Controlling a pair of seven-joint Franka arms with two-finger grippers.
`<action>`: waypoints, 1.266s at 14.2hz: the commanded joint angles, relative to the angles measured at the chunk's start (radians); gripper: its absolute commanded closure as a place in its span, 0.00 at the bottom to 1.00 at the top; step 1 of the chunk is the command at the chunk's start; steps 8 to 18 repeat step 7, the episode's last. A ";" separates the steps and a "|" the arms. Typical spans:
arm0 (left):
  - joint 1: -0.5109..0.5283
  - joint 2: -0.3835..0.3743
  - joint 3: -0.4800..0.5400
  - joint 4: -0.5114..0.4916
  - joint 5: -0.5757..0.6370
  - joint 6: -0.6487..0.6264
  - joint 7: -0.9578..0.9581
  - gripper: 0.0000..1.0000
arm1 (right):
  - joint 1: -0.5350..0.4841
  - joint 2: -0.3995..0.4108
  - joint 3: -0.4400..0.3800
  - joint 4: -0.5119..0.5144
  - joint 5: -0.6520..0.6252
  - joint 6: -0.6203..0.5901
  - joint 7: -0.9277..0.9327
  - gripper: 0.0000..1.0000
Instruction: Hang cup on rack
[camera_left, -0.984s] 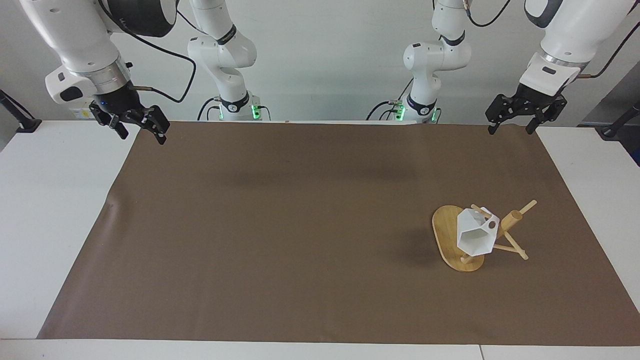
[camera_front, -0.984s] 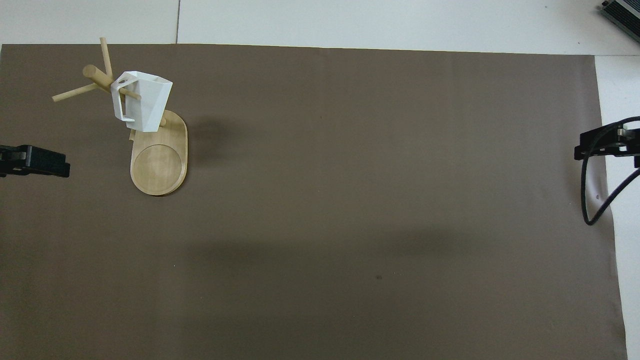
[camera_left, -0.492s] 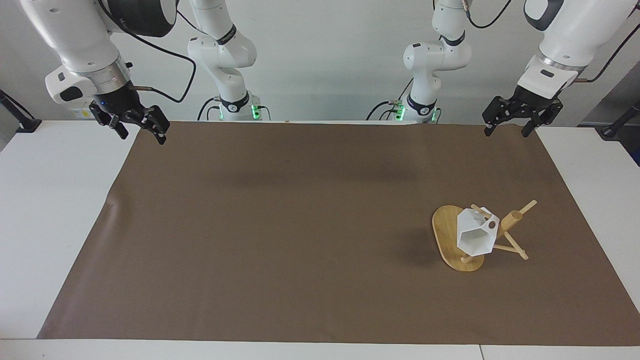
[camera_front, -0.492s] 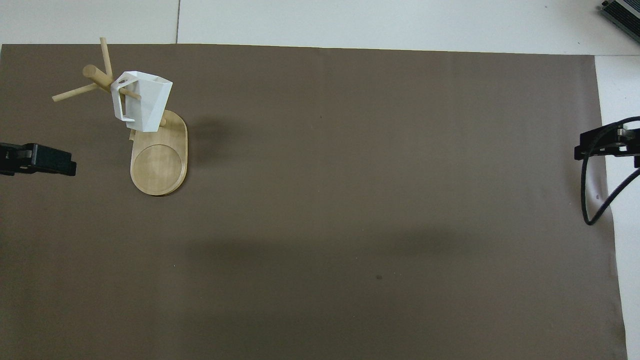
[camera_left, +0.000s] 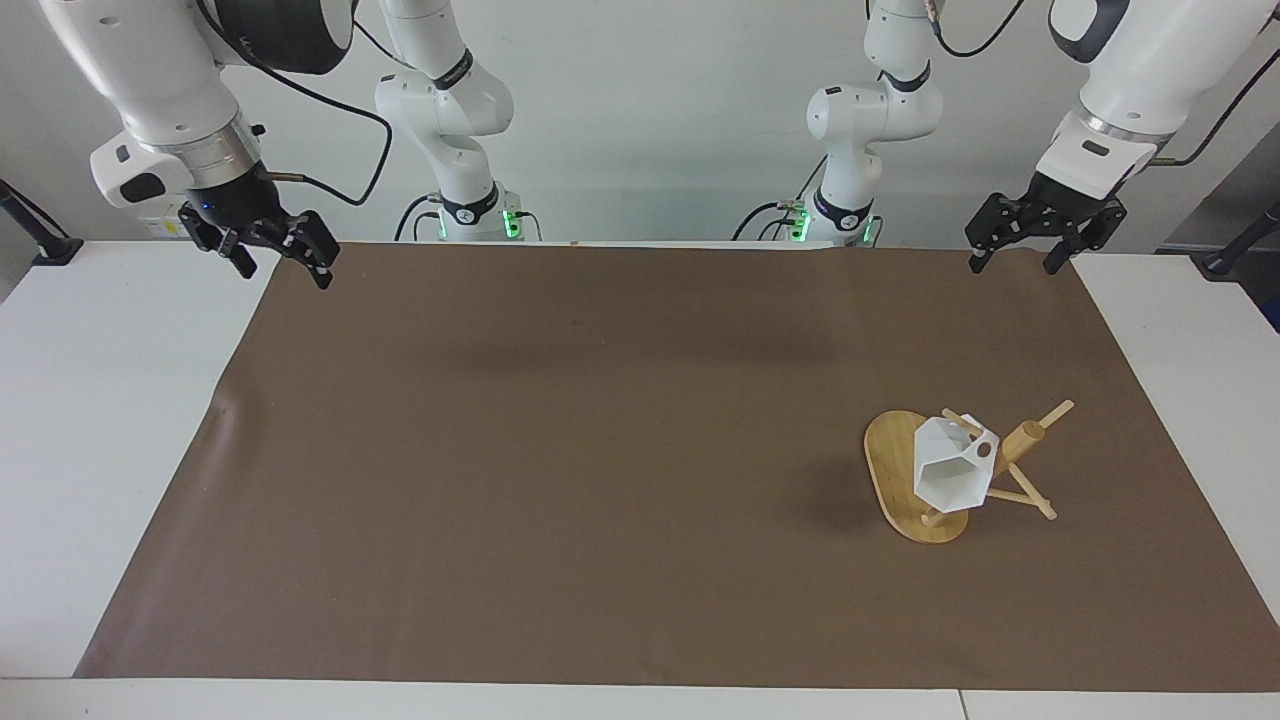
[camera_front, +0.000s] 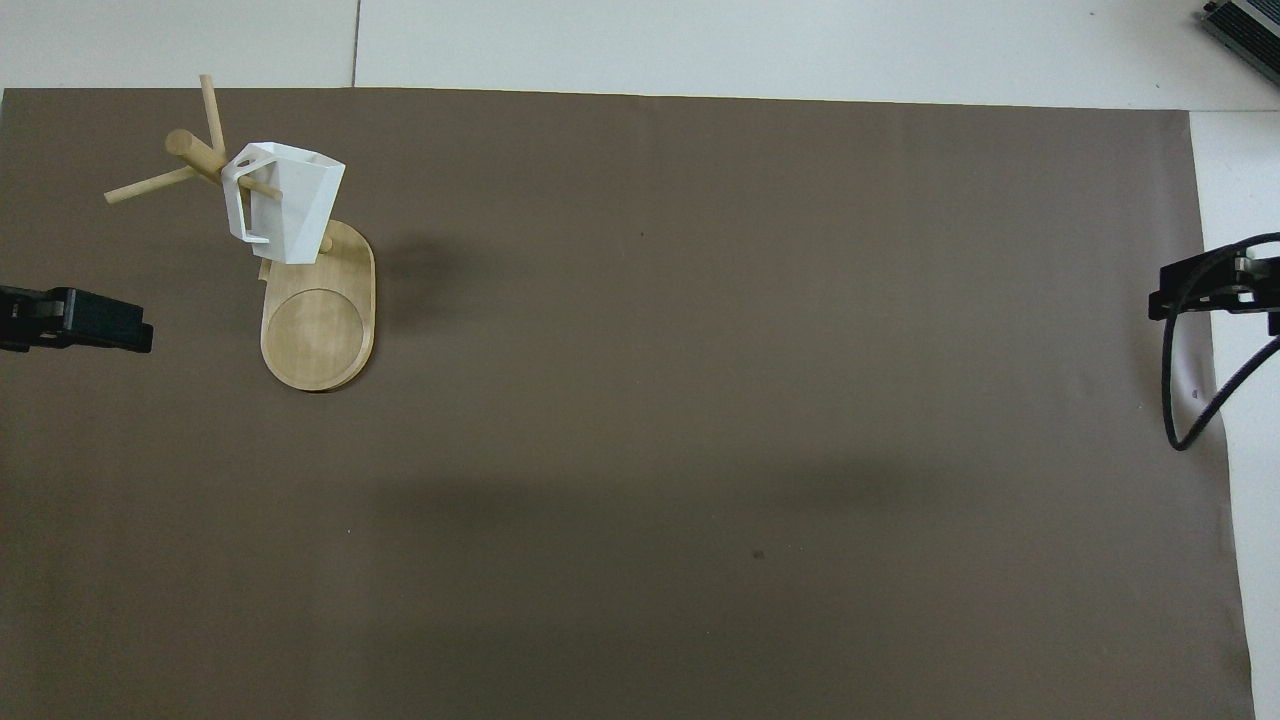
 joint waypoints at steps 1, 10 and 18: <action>-0.005 -0.013 0.006 -0.020 -0.008 0.004 0.017 0.00 | 0.004 -0.015 -0.008 -0.021 0.005 0.009 -0.014 0.00; -0.008 -0.013 0.006 -0.019 -0.008 -0.001 0.015 0.00 | 0.004 -0.015 -0.008 -0.021 0.005 0.009 -0.014 0.00; -0.008 -0.013 0.006 -0.019 -0.008 -0.001 0.015 0.00 | 0.004 -0.015 -0.008 -0.021 0.005 0.009 -0.014 0.00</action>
